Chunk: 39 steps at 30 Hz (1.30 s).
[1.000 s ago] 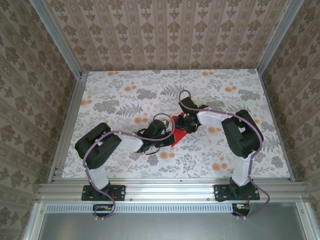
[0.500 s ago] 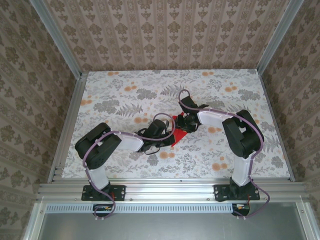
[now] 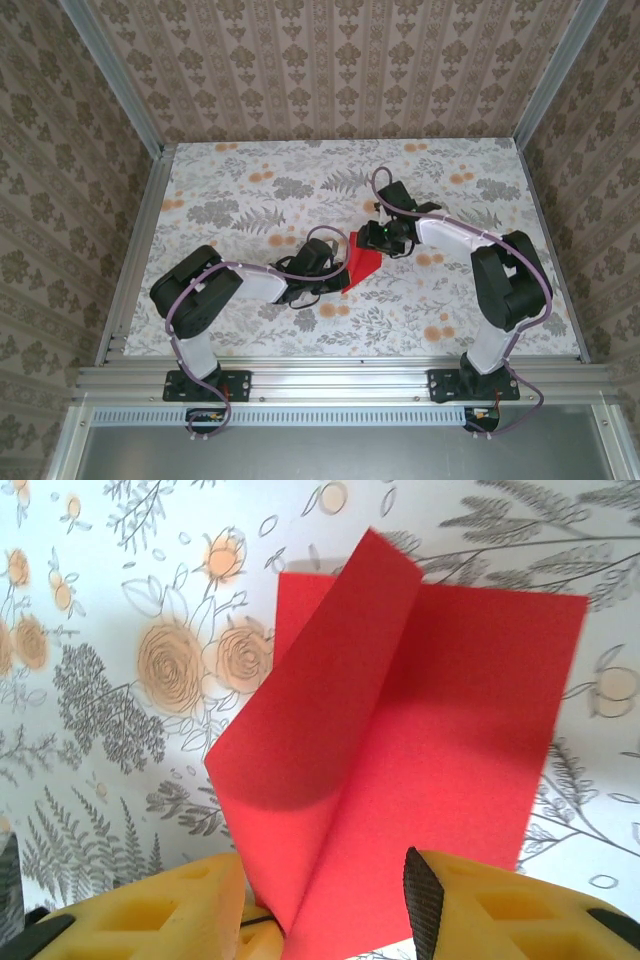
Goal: Fold a paper plane with a square sheet of paper (pick it up from the middle)
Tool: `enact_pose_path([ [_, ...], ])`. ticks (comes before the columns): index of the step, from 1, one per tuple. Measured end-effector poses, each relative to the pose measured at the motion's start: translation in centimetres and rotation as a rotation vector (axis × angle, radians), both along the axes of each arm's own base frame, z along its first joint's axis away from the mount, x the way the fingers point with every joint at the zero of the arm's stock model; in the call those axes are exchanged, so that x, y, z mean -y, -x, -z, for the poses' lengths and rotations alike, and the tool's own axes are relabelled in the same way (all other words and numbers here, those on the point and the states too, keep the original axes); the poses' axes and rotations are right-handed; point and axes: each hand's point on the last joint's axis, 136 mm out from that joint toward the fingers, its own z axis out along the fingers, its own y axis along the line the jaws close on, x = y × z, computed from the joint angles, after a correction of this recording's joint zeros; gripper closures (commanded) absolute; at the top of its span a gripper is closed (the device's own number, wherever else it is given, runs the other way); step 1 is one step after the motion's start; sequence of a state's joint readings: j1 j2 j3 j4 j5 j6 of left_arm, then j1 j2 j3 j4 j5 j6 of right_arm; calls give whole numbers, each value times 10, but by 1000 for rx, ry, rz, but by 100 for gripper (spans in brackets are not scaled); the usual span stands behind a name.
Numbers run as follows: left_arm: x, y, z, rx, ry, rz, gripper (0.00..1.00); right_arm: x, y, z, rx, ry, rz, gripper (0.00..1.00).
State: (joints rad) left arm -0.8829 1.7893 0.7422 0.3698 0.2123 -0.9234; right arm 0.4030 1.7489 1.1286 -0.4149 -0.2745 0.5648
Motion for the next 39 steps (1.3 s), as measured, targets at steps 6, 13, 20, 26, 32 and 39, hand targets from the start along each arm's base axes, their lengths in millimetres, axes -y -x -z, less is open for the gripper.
enact_pose_path([
  [6,0,0,0,-1,-1,1,100,-6,9,13,-34,-21,-64,53],
  [13,0,0,0,-3,-3,1,100,-10,17,37,-96,-23,-109,54],
  [20,0,0,0,-4,-4,1,100,-11,13,43,-105,-9,-115,56],
  [26,0,0,0,-4,-4,1,100,-9,11,46,-117,23,-109,56],
  [32,1,0,0,-5,-2,3,100,-9,9,49,-127,73,-103,56],
  [39,0,1,-1,-7,-6,3,99,-6,9,51,-142,117,-77,59],
])
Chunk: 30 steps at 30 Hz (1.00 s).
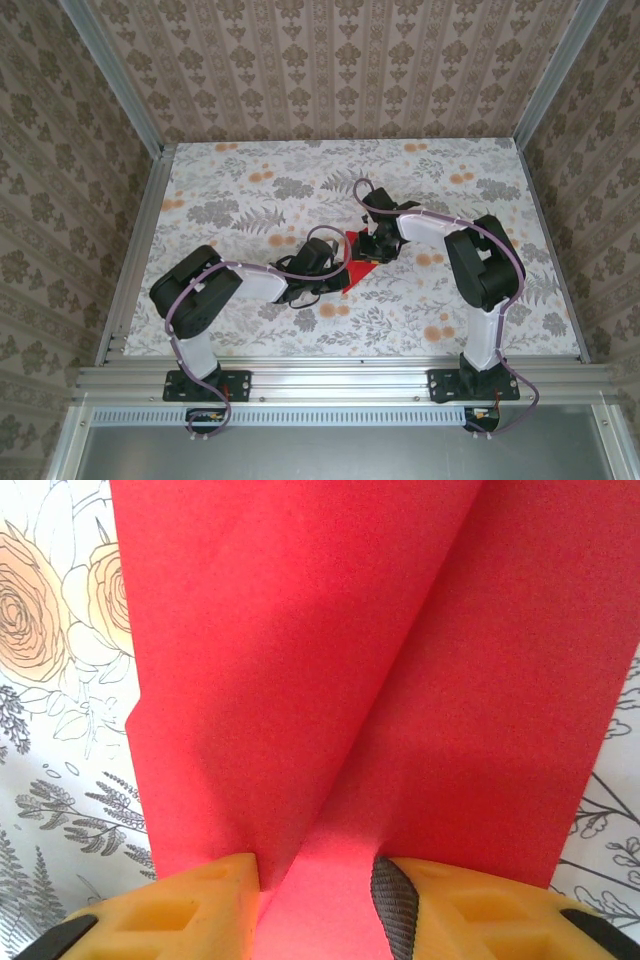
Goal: Fold a paper plane with a square sheet of paper (pick it up from the middle)
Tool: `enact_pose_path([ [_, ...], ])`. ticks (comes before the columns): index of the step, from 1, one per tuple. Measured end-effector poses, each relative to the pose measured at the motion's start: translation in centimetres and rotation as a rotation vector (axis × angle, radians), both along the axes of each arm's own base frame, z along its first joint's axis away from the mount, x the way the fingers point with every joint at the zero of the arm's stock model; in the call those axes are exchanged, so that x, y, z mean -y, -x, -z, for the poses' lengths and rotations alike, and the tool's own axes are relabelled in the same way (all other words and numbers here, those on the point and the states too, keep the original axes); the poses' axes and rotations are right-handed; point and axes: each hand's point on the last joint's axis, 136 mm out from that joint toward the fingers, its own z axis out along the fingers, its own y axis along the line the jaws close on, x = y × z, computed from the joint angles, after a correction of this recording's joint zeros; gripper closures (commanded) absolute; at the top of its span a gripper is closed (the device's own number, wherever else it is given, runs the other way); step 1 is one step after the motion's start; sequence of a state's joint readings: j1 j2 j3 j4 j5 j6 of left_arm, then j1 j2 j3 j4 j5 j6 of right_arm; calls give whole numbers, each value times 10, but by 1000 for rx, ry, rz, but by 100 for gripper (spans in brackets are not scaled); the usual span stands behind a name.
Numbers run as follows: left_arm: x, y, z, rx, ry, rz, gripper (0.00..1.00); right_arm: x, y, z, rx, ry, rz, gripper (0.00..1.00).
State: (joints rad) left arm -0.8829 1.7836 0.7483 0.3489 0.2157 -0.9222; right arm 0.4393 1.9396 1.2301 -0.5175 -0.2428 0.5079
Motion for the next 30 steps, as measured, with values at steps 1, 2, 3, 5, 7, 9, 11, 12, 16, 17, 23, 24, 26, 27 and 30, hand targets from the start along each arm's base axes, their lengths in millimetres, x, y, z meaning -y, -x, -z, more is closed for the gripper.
enact_pose_path([
  [1,-1,0,0,0,-3,1,99,0,0,0,-1,2,1,60],
  [2,-1,1,0,-2,-5,1,99,1,0,1,-3,4,5,60],
  [3,-2,1,0,-3,-7,1,99,1,0,1,-5,5,9,60],
  [5,-2,2,-1,-6,-11,1,97,1,0,1,-9,7,15,60],
  [7,-3,2,-2,-6,-11,1,95,1,0,1,-10,13,17,60],
  [9,-5,2,-6,-5,-11,-3,93,1,0,2,-9,25,18,60],
  [11,-9,1,-15,7,-2,-14,91,2,0,3,-9,36,17,60],
  [12,-13,0,-22,17,2,-24,91,1,0,3,-10,41,18,60],
  [16,-28,-10,-55,83,39,-83,90,2,1,6,-12,61,18,61],
  [17,-31,-12,-62,98,47,-94,90,2,1,6,-13,64,19,61],
  [23,-34,-14,-74,118,65,-104,88,3,2,8,-13,89,21,60],
  [24,-32,-13,-72,112,68,-95,88,3,2,8,-13,91,24,60],
  [26,-27,-11,-68,101,78,-79,87,3,2,8,-14,94,27,59],
  [27,-24,-11,-65,96,84,-68,87,2,2,8,-15,95,27,59],
  [30,-18,-7,-54,72,84,-41,87,3,1,9,-15,100,32,58],
])
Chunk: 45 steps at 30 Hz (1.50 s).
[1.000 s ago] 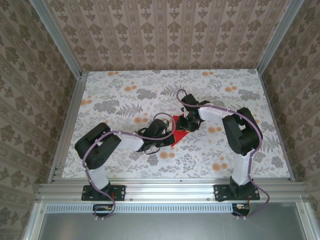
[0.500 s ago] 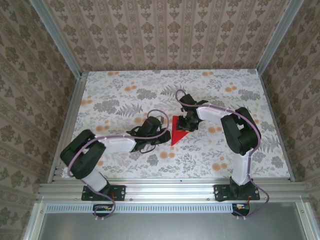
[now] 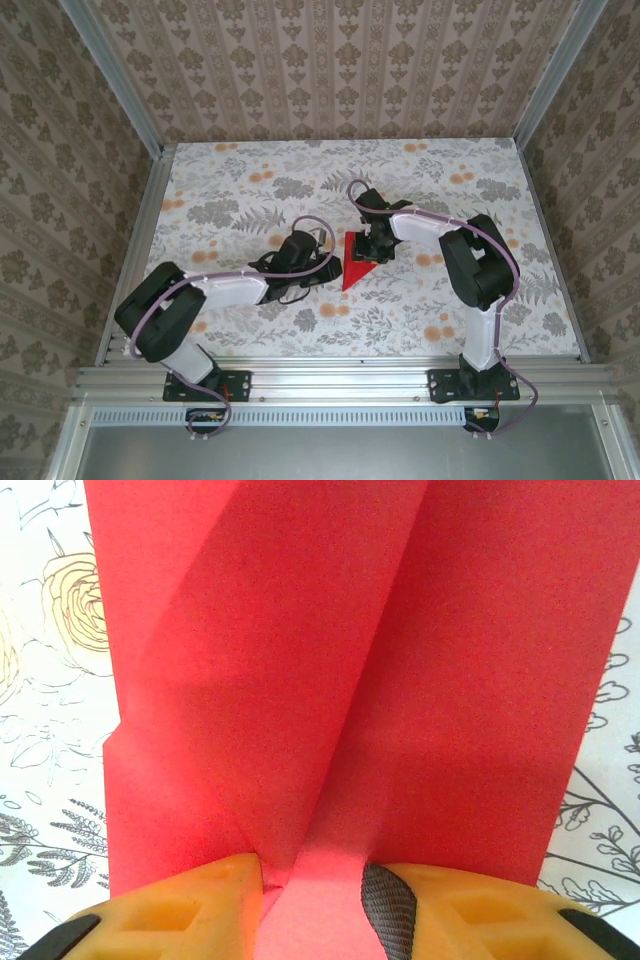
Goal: Fold a paper plane with a square sheet of paper (pick it up from the middle)
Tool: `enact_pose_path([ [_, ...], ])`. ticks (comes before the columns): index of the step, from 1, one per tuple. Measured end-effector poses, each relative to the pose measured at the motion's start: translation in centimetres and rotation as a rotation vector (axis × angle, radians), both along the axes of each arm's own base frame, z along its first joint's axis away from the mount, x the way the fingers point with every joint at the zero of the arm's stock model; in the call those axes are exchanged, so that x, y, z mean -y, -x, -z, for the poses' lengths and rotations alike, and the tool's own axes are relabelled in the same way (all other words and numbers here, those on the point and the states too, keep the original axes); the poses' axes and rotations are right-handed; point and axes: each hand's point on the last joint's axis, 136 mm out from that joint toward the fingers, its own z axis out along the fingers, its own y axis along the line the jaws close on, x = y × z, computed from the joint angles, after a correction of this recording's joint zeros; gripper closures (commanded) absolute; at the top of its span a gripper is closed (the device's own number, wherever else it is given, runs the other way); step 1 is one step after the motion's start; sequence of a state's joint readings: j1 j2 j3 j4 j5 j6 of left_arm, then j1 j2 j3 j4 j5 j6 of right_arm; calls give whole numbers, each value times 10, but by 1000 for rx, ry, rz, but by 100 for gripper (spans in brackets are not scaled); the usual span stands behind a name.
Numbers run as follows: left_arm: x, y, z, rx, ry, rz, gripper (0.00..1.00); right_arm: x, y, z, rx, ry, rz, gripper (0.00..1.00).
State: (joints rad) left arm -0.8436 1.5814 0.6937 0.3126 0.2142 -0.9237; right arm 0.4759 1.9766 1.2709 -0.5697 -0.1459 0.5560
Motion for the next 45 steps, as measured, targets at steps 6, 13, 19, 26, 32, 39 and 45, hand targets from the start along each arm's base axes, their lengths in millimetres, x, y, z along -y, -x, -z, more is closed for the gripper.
enact_pose_path([
  [6,13,5,10,-18,22,42,87,0,0,0,1,6,4,58],
  [13,28,3,17,-32,50,65,89,0,0,1,0,10,21,58],
  [19,32,5,26,-50,39,78,89,0,0,1,0,10,25,58],
  [26,27,9,36,-82,2,75,90,0,0,1,-4,11,32,58],
  [32,25,10,40,-92,-9,75,90,0,0,2,-8,12,40,58],
  [39,23,12,49,-111,-32,71,91,0,0,2,-10,12,43,58],
  [45,22,12,51,-114,-41,67,91,0,0,2,-11,12,46,58],
])
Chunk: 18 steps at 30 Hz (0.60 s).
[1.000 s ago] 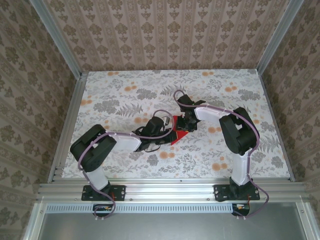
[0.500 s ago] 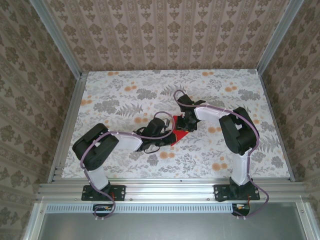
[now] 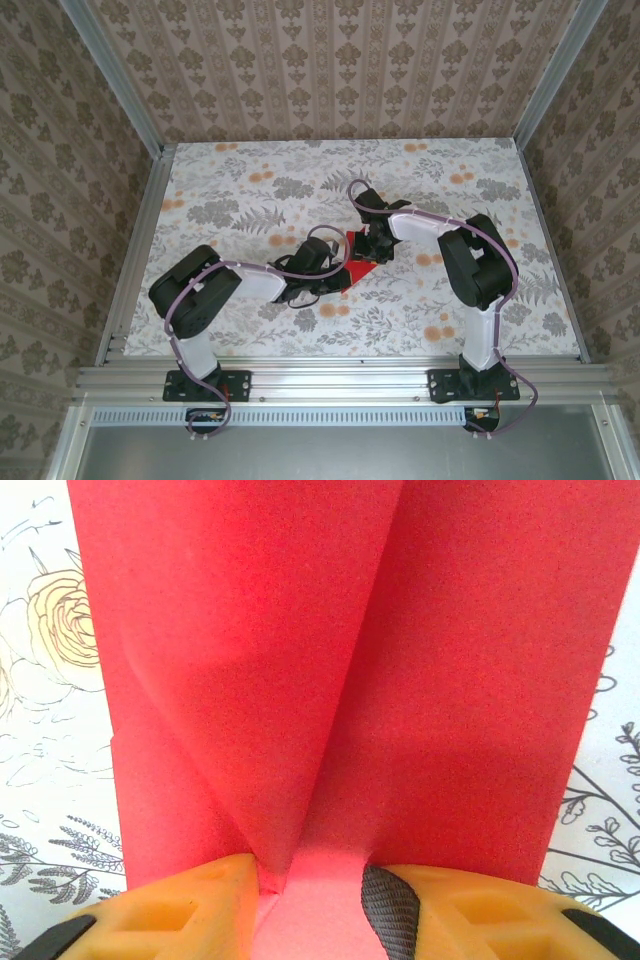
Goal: Fold a paper plane with a square sheet of paper (pick it up from the middle)
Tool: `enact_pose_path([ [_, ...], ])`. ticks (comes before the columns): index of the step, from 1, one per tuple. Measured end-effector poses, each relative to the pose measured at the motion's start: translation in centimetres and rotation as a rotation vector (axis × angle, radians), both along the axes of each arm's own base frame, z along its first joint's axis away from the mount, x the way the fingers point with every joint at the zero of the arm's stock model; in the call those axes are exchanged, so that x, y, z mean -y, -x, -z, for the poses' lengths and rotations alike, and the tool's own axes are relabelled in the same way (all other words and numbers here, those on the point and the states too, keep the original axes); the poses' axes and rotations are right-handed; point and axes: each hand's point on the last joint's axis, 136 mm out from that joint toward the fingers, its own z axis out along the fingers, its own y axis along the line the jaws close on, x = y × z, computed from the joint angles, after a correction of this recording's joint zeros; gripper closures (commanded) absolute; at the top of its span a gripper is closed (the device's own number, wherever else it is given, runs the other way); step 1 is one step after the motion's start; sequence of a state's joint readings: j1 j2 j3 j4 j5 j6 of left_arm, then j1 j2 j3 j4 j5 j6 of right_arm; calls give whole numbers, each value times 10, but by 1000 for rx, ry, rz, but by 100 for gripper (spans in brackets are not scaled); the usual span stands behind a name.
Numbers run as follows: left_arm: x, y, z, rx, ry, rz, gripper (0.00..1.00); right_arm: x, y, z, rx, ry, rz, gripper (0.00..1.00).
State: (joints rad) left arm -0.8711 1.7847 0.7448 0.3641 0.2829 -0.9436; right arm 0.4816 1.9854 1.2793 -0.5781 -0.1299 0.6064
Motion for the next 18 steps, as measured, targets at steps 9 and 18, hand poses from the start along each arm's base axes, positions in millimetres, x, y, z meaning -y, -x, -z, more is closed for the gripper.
enact_pose_path([
  [9,1,1,1,-3,-12,1,91,1,0,0,-3,5,2,59],
  [18,-1,3,4,-8,-32,-2,91,0,0,0,-5,6,4,59],
])
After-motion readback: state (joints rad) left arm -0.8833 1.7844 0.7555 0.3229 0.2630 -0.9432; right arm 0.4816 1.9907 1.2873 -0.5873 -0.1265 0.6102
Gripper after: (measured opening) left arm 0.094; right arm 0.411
